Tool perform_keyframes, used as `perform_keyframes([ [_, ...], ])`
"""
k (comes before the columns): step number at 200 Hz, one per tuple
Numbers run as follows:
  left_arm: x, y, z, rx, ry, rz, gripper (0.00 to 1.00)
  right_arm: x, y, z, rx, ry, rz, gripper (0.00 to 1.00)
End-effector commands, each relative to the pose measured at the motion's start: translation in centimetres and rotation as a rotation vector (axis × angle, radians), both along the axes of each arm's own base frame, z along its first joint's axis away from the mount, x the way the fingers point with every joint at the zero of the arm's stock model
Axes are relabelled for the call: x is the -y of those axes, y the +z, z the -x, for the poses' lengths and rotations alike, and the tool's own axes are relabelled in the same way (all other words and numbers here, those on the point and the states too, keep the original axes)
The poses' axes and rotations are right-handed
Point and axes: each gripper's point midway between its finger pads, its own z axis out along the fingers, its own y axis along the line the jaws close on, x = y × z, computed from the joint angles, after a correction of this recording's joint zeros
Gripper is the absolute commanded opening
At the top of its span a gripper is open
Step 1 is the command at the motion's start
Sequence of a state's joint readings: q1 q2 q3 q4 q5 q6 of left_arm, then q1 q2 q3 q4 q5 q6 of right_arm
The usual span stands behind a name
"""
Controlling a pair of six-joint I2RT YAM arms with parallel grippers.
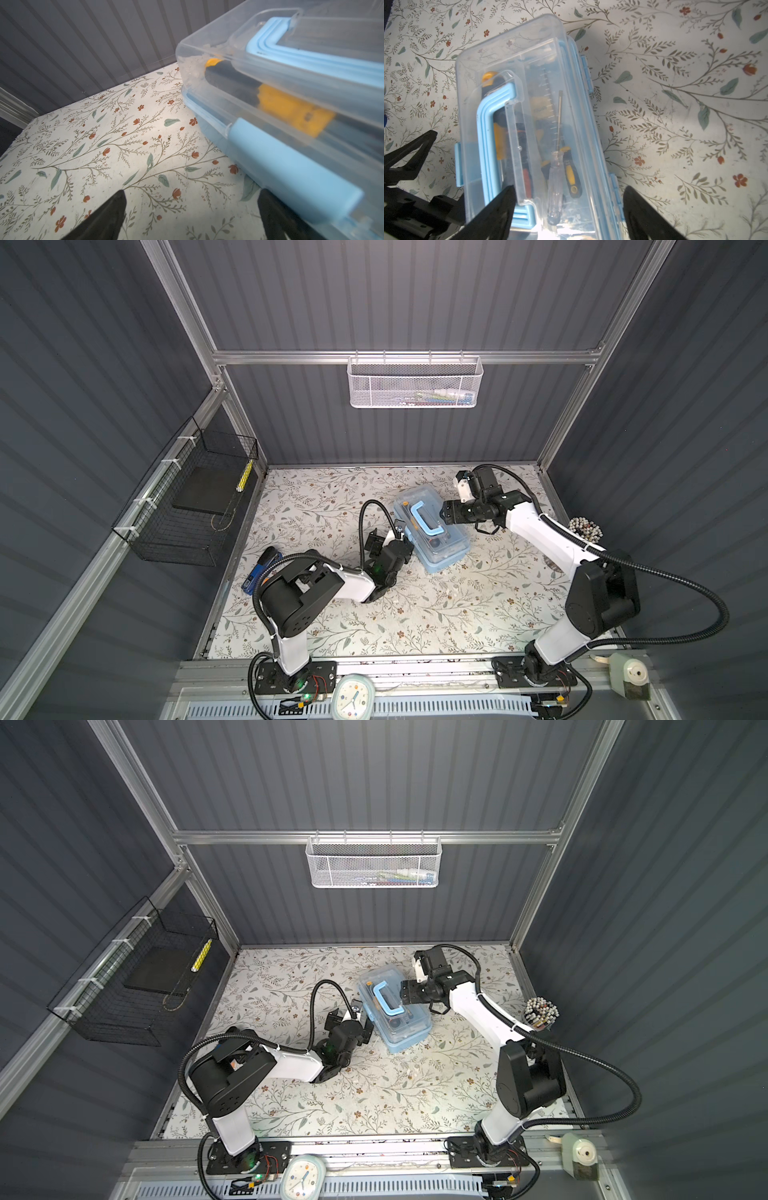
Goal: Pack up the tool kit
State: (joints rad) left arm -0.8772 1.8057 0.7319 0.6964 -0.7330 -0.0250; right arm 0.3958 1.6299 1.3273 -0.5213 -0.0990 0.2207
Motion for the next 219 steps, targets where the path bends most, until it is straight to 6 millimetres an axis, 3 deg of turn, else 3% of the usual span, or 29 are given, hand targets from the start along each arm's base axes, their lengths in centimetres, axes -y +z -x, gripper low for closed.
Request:
perform_keyframes([
  [1,-0.1,1.2,-0.2,0.014,-0.011,0.001,1.0,0.0,0.8,0.3,0.018,0.012,0.034,0.82],
  [84,-1.0,1.4,-1.1,0.002,-0.01,0.024,1.0,-3.0,2.2,0.7,0.07,0.056,0.091,0.76],
  [133,-1.0,1.7,-2.0,-0.001,-0.019,0.062,1.0,-4.6,1.8,1.0,0.033,0.058,0.092,0.57],
  [219,-1.1,2.0,-2.4,-0.008,-0.039,0.088,1.0,-6.9,1.6,1.7,0.007,0.097,0.022,0.5],
])
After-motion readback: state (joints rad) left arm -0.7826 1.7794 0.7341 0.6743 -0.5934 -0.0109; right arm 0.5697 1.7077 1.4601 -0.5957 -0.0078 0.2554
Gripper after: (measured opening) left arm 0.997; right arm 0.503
